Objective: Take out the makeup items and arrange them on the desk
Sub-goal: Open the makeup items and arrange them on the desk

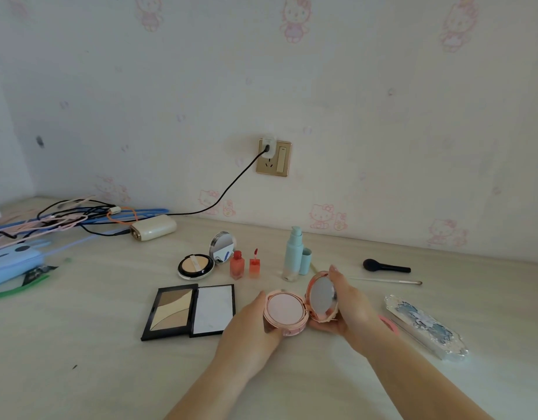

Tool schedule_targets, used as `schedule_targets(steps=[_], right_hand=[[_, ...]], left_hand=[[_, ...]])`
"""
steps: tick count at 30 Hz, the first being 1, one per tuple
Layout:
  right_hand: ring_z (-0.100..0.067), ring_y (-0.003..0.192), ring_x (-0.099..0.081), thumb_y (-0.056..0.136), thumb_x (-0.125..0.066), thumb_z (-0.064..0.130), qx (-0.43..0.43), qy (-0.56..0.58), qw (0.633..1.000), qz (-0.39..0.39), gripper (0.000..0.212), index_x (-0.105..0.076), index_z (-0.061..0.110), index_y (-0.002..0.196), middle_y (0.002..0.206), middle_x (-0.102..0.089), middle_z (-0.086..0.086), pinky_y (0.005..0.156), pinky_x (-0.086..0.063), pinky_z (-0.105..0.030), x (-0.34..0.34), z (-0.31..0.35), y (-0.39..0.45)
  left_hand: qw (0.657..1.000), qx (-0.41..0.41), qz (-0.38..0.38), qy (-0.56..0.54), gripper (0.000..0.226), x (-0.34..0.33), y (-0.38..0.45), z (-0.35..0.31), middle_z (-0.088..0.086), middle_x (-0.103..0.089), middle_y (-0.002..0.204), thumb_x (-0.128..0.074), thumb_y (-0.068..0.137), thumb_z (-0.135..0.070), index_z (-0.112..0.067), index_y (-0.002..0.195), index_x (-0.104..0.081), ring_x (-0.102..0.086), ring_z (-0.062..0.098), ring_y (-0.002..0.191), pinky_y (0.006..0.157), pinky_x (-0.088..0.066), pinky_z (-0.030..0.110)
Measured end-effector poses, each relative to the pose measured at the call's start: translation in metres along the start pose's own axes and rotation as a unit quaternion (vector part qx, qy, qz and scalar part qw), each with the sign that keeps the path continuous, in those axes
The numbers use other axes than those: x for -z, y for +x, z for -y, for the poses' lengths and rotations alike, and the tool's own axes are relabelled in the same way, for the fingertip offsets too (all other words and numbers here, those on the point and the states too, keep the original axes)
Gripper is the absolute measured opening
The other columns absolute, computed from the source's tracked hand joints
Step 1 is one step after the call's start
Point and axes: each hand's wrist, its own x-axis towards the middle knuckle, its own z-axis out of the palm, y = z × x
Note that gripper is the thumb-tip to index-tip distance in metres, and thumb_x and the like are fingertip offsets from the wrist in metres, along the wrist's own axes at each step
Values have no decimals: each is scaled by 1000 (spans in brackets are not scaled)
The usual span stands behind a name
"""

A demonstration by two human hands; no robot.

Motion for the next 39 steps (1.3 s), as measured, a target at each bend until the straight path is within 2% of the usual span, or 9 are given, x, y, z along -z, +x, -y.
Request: schedule_targets(steps=[3,7,13,17,23,26,28,33,39], right_hand=[[-32,96,-67,85,-40,66,0,-15,1000,-6,64,-61,10,109,92,-73,-14,95,-50,-51,0,-3,7],[-31,86,-68,93,-37,56,-14,-34,999,-4,49,-61,13,93,85,-71,-14,91,-52,-52,0,1,9],[-32,93,-68,91,-36,60,-31,-56,998,0,54,-60,15,108,100,-69,-17,90,-53,-49,-6,8,12],[-30,88,-69,92,-34,60,-44,-62,997,17,57,-60,13,111,102,-68,-17,81,-58,-46,-12,12,15],[-27,90,-67,92,-32,62,-33,-63,997,38,58,-58,18,118,101,-68,-13,87,-56,-46,-20,14,16],[-26,86,-67,91,-34,63,-26,-64,996,52,55,-57,21,116,101,-67,-13,78,-59,-44,-20,14,14],[-27,98,-66,86,-35,69,-15,-85,995,46,62,-59,21,117,109,-67,-11,87,-56,-46,-17,14,13],[-17,105,-53,93,-33,58,50,-177,982,28,56,-55,17,125,118,-59,-1,92,-41,-32,-9,16,9],[-18,113,-55,90,-46,54,81,-165,983,22,51,-50,23,130,122,-59,1,85,-54,-36,8,12,6]], left_hand=[[1000,10,6,8,59,0,2,0,-19,-51,98,-57,86,-21,-32,140,-35,-62,16,103,81,-45,22],[1000,15,6,12,58,0,4,-1,-15,-56,100,-56,87,-21,-30,140,-35,-63,16,101,83,-45,23],[999,45,8,-17,57,-2,7,3,-26,-51,84,-53,88,-17,-29,141,-34,-66,5,74,60,-43,18],[997,65,7,-39,66,-2,12,11,-7,-61,114,-53,86,-19,-29,145,-27,-68,12,86,59,-50,23],[993,43,1,-107,39,3,11,8,-16,-62,92,-58,86,-12,-42,107,-43,-62,-4,55,42,-43,18],[991,25,-12,-128,43,4,11,10,-20,-58,94,-61,86,-11,-48,91,-39,-60,-5,59,43,-44,17],[990,9,-19,-141,49,3,9,12,-23,-57,100,-64,84,-12,-54,91,-39,-61,-4,70,48,-44,15],[992,-43,-55,-102,54,-6,5,16,-26,-45,115,-66,81,-19,-45,121,-40,-54,4,98,82,-42,15],[989,-93,-88,-71,45,-10,1,12,-22,-42,121,-65,85,-21,-36,122,-46,-56,1,84,73,-45,10]])
